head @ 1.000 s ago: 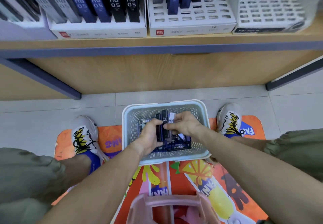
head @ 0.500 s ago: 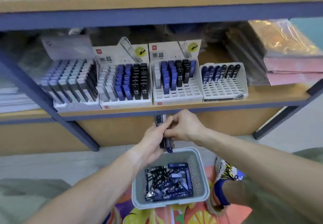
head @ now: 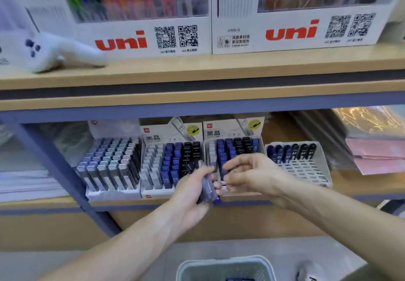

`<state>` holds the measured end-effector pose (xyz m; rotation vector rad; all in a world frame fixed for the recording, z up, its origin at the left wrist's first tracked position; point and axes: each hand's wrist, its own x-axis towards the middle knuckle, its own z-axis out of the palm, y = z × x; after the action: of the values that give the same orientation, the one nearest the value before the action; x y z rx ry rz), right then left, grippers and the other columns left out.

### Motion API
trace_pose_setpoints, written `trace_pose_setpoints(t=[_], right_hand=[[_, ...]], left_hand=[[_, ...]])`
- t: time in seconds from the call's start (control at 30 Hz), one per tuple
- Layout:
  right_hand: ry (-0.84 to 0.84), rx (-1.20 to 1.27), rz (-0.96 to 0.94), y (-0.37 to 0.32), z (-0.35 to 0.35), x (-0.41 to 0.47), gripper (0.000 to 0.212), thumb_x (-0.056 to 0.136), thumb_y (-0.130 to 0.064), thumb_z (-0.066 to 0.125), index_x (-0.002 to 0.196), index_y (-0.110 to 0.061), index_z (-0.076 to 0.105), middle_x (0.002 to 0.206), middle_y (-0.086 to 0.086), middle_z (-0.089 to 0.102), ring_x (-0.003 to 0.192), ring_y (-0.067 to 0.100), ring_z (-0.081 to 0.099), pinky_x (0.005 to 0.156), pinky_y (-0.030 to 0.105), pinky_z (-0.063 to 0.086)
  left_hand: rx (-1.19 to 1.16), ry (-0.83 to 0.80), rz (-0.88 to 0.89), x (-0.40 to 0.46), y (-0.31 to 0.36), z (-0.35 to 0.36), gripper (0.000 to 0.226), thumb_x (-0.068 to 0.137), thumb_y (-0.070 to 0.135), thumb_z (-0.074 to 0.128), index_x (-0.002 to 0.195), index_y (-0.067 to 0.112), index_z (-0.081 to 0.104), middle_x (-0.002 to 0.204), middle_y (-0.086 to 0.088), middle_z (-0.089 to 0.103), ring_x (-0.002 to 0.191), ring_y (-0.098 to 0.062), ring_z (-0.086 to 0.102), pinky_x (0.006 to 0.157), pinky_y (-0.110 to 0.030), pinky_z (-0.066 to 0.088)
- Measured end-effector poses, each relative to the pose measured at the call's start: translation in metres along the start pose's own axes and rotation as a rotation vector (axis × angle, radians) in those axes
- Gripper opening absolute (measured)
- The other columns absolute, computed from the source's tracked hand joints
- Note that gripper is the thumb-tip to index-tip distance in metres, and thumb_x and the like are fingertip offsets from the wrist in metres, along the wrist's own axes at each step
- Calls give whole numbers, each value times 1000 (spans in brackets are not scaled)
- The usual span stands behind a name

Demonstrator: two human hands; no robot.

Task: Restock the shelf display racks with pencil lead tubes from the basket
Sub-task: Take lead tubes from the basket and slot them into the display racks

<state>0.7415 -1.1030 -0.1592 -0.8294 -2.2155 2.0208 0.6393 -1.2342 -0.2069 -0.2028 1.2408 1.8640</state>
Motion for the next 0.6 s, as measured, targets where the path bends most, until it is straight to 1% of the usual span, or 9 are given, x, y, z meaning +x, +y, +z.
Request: trace_pose_setpoints(t=[0.07,0.13,0.2,0.27,0.33,0.4,0.47,0.53,0.6], right_hand=[[26,46,41,6,6,4,27,83,4,78,107,0,66,84,14,73,72,23,74,71,34,64],[47,70,65,12,13,8,28,84,1,79,108,1,63,85,15,75,72,24,76,65,31,63],[77,123,77,15,18,11,29,84,1,79,107,2,61,78,12,75,68,20,75,61,29,61],[95,178,100,14,20,13,33,82,4,79,109,3,60,77,11,74,67,19,75,59,28,60],[98,233,136,15,20,15,39,79,7,81,110,3,58,81,12,74,69,21,75,59,29,60],[97,256,157,16,20,16,46,76,8,83,113,3,57,87,13,74,72,23,75,63,33,62],[83,267,175,17,21,17,49,76,10,81,117,3,54,95,16,75,77,26,75,68,37,64],[49,292,187,19,20,15,48,78,15,76,118,3,52,91,13,77,73,22,74,67,34,64],[18,278,198,20,19,12,50,78,20,73,119,4,51,87,11,77,74,20,73,67,33,64]], left_hand=[[-83,-2,-48,4,3,-1,10,94,9,67,89,0,64,65,-9,61,53,-20,57,48,-29,53],[-147,0,-71,8,2,-3,12,95,9,64,86,2,62,66,-9,60,54,-18,57,51,-29,54],[-178,-12,-72,10,1,-4,12,95,10,64,86,2,61,70,-9,61,60,-18,59,59,-30,55],[-190,-21,-81,8,1,-3,14,95,12,64,85,3,62,73,-12,67,67,-21,64,71,-35,57],[-219,-25,-83,6,0,0,14,96,14,64,87,2,62,81,-15,70,73,-24,72,70,-41,61],[-258,-21,-70,4,-2,3,12,96,12,64,94,1,62,85,-14,68,76,-25,75,57,-38,61],[-291,-16,-52,2,-4,6,10,95,10,64,98,0,61,89,-13,67,77,-25,77,53,-36,60],[-282,-14,-38,1,-5,6,13,95,9,64,103,0,60,98,-16,68,81,-25,77,55,-38,62],[-299,-22,-45,0,-5,6,19,94,10,65,108,0,60,112,-22,71,86,-28,77,68,-40,65]])
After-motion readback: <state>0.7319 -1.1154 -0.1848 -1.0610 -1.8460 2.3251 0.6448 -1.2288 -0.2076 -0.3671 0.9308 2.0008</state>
